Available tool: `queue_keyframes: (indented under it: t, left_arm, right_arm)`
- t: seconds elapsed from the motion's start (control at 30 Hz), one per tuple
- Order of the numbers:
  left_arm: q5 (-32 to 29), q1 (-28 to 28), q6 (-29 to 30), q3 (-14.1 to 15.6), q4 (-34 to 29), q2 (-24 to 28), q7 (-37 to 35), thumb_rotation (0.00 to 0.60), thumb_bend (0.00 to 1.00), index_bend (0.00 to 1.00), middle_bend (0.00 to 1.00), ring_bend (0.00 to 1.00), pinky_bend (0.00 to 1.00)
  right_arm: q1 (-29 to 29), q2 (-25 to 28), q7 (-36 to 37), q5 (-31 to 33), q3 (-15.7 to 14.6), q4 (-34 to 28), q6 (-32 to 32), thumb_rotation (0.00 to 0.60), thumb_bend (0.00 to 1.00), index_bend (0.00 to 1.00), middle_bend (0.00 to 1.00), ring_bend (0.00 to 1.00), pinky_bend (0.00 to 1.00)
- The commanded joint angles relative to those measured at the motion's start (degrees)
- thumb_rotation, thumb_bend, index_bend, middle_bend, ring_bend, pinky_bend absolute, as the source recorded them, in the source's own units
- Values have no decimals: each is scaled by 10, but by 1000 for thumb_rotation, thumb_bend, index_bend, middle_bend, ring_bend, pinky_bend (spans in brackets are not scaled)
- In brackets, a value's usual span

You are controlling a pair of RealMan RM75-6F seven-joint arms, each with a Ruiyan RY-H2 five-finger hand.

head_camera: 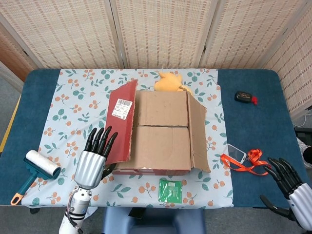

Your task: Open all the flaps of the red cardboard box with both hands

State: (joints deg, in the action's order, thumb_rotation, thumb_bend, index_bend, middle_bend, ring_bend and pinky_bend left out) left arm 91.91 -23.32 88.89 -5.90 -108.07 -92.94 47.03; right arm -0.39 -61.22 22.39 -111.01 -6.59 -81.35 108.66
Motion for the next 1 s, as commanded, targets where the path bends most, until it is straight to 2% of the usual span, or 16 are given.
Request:
queue_keyframes:
  t: [0.03, 0.13, 0.3, 0.5, 0.63, 0.73, 0.8, 0.9, 1.0]
  left_arm:
    - [35, 14, 25, -3, -4, 2, 41, 600, 372, 0, 0, 0, 0]
    - [68, 21, 48, -10, 15, 2, 61, 600, 372, 0, 0, 0, 0]
    - [72, 45, 78, -30, 14, 18, 86, 600, 372, 0, 0, 0, 0]
    - [57, 77, 111, -47, 1, 65, 44, 600, 372, 0, 0, 0, 0]
    - [25, 107, 126, -44, 17, 100, -15, 600, 371, 0, 0, 0, 0]
    - [-8, 128, 110, -23, 25, 131, -69, 600, 369, 0, 0, 0, 0]
    - [-3, 137, 85, 10, 23, 162, -136, 600, 370, 0, 0, 0, 0]
    - [35, 144, 71, 50, 42, 193, -225, 600, 373, 0, 0, 0, 0]
    - [74, 150, 62, 85, 74, 214, -275, 600, 373, 0, 0, 0, 0]
  right_arm:
    - [1, 2, -9, 3, 0, -7, -7, 600, 367, 0, 0, 0, 0]
    - [0, 1, -20, 5, 1, -12, -14, 600, 367, 0, 0, 0, 0]
    - [1, 1, -41, 20, 0, -24, -39, 600, 368, 0, 0, 0, 0]
    - [-7, 1, -59, 23, 0, -35, -40, 600, 367, 0, 0, 0, 0]
    - [-10, -2, -70, 25, 2, -38, -40, 600, 368, 0, 0, 0, 0]
    - [-12, -8, -93, 29, 7, -45, -44, 600, 367, 0, 0, 0, 0]
    - [-9, -21, -114, 31, 16, -53, -49, 600, 368, 0, 0, 0, 0]
    - [9, -28, -124, 30, 21, -74, -78, 600, 367, 0, 0, 0, 0]
    - [35, -9, -149, 40, 36, -120, -118, 600, 367, 0, 0, 0, 0]
